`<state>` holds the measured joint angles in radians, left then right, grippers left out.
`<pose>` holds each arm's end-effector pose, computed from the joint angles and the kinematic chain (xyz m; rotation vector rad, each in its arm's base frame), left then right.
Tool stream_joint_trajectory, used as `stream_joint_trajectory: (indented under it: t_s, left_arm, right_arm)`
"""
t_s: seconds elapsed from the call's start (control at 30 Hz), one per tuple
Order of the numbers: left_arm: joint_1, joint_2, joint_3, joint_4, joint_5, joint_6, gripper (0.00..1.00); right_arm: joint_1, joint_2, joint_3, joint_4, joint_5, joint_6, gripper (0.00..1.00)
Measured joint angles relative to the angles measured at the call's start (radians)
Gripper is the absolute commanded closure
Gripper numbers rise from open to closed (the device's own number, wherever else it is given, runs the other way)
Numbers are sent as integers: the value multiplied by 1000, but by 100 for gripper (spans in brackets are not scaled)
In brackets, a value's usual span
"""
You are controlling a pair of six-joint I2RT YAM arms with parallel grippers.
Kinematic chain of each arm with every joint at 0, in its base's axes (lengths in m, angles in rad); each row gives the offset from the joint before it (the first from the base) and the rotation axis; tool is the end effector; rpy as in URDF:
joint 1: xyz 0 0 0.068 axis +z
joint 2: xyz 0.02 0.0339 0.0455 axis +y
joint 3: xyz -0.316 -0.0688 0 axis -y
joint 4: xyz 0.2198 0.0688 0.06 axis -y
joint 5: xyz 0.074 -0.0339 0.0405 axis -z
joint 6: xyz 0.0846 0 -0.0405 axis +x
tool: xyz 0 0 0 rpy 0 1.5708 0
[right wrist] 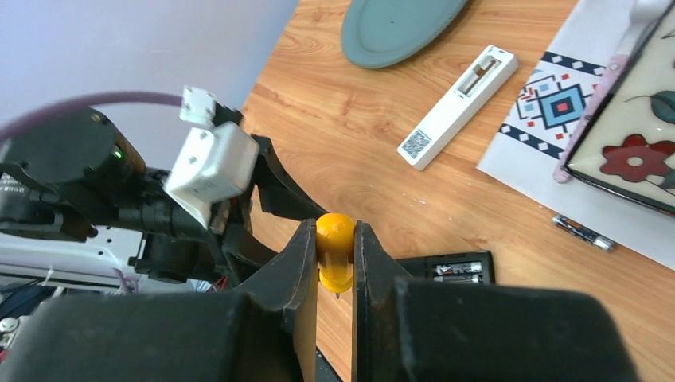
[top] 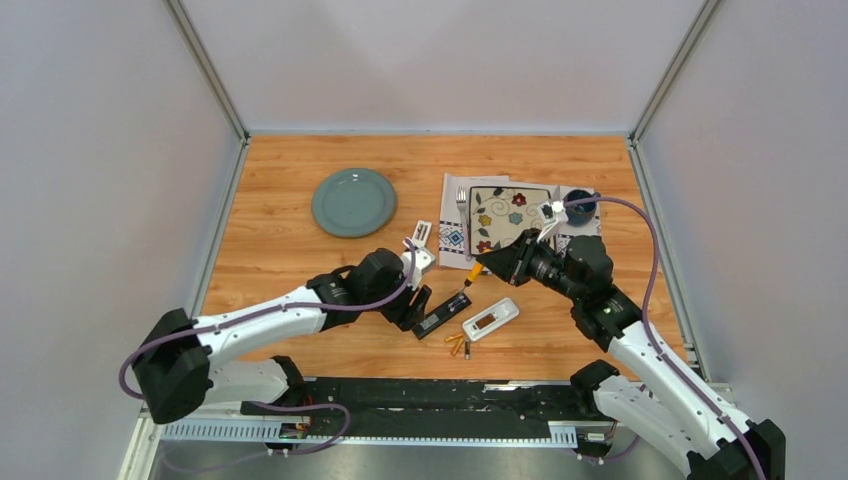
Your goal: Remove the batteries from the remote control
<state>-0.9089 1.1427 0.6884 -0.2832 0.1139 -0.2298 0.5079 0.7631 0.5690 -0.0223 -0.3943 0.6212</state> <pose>0.1336 -0.1871 0.2522 0.8596 2.2510 -0.6903 0.1305 0.1098 0.3157 -0.1971 1.9146 1.1382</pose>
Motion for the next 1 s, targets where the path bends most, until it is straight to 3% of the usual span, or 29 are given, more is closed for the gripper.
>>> stream_joint_trajectory:
  t_s: [0.3, 0.47, 1.0]
  left_arm:
    - [-87, 343, 82, -13, -121, 55, 32]
    - [-122, 426, 123, 14, -130, 75, 32]
    - [-153, 409, 91, 42, -197, 52, 35]
  right_arm:
    - [-7, 39, -26, -29, 67, -10, 100]
    - [-12, 54, -30, -33, 94, -21, 100]
    - [-27, 193, -58, 24, 169, -40, 100]
